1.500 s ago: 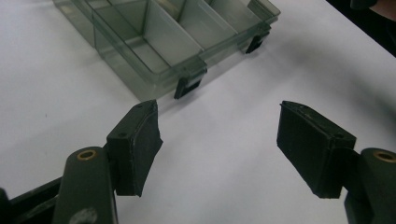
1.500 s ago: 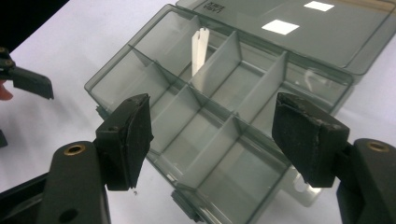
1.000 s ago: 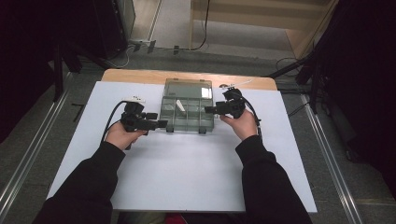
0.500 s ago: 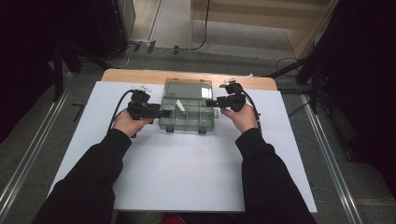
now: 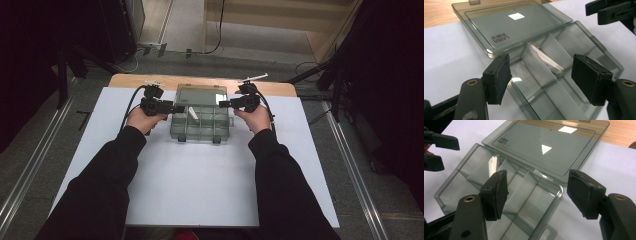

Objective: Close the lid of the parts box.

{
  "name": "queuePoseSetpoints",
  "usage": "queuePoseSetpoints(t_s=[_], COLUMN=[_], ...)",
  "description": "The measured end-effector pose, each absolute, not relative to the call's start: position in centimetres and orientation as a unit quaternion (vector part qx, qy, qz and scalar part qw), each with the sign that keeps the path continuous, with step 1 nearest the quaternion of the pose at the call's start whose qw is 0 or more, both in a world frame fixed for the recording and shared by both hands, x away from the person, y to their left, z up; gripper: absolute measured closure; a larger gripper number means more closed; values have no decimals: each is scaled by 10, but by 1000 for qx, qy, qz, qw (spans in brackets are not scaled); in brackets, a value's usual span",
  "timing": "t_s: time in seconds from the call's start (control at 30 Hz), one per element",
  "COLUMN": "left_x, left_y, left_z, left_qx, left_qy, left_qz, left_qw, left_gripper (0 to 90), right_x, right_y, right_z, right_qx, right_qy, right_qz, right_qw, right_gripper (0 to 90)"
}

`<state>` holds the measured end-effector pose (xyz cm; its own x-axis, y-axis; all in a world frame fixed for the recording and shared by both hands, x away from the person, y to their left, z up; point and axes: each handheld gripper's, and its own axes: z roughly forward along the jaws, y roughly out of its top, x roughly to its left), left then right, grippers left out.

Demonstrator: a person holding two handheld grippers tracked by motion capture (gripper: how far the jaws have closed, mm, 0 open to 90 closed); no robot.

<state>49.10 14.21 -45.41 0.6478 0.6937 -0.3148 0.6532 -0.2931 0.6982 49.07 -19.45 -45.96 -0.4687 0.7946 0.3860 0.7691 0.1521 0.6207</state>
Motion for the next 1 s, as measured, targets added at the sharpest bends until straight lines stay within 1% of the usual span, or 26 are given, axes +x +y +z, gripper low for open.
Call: queuePoseSetpoints(t_s=[0.23,0.4,0.5,0.6,0.73,1.0], left_x=[511,521,527,533,537,542], left_y=[139,134,131,133,129,123], left_z=[-459,-455,-456,-459,-468,-479], left_qx=[805,797,801,789,791,779], left_qy=[433,445,450,466,473,489], left_qz=[39,48,61,63,76,96], left_qw=[404,406,391,394,381,380], left_gripper=[308,309,308,309,309,307], right_x=[503,510,514,516,520,524], right_y=[-194,-193,-190,-187,-184,-178], right_z=[-462,-466,-468,-471,-476,-488], right_qx=[522,529,535,536,546,563], right_qy=[757,758,757,758,752,745], right_qz=[393,380,373,370,367,355], right_qw=[25,32,31,40,41,44], right_gripper=[342,341,341,339,335,332])
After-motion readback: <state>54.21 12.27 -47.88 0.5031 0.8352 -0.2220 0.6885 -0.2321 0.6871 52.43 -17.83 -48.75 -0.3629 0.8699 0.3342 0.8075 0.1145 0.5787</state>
